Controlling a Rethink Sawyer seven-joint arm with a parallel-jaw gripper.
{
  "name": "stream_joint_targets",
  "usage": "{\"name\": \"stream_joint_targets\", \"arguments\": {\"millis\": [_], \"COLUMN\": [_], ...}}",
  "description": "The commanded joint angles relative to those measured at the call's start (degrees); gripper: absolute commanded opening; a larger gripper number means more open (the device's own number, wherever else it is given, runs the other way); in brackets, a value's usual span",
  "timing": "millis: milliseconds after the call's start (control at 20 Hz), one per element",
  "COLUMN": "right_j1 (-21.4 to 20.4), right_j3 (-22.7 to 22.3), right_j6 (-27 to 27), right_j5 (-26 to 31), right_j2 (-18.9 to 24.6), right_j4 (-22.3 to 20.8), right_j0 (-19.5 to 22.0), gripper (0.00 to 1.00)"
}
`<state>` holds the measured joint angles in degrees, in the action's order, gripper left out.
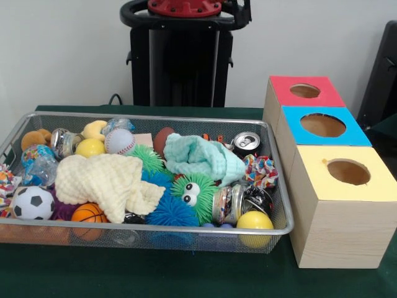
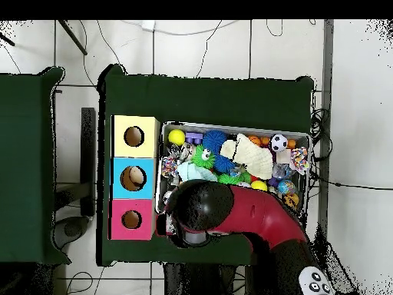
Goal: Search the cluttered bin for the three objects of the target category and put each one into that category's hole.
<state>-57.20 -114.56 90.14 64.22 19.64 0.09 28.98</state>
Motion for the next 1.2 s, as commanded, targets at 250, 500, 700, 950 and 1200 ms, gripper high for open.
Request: {"name": "stream_joint_targets", "arguments": {"millis": [250,500,700,950,1200], "right_j1": [1.8,-0.7,-0.5,-1.9,-2.7], "right_j3": [4.0,-0.5,-1.2,-1.2,-2.9], "right_j6": [-1.3,-2.1,-0.5,-2.7,-5.9], "right_j5": [-14.3,-30.4,-38.3,-40.3,-43.7], "right_j2": [1.0,1.6,1.4,4.0,9.0], "right_j4": [-7.1,-15.7,-20.2,-19.9,-20.7], "right_j0": [1.1,0.6,0.4,3.7,9.0], "gripper": [0.0,0.0,0.0,0.0,0.0]}}
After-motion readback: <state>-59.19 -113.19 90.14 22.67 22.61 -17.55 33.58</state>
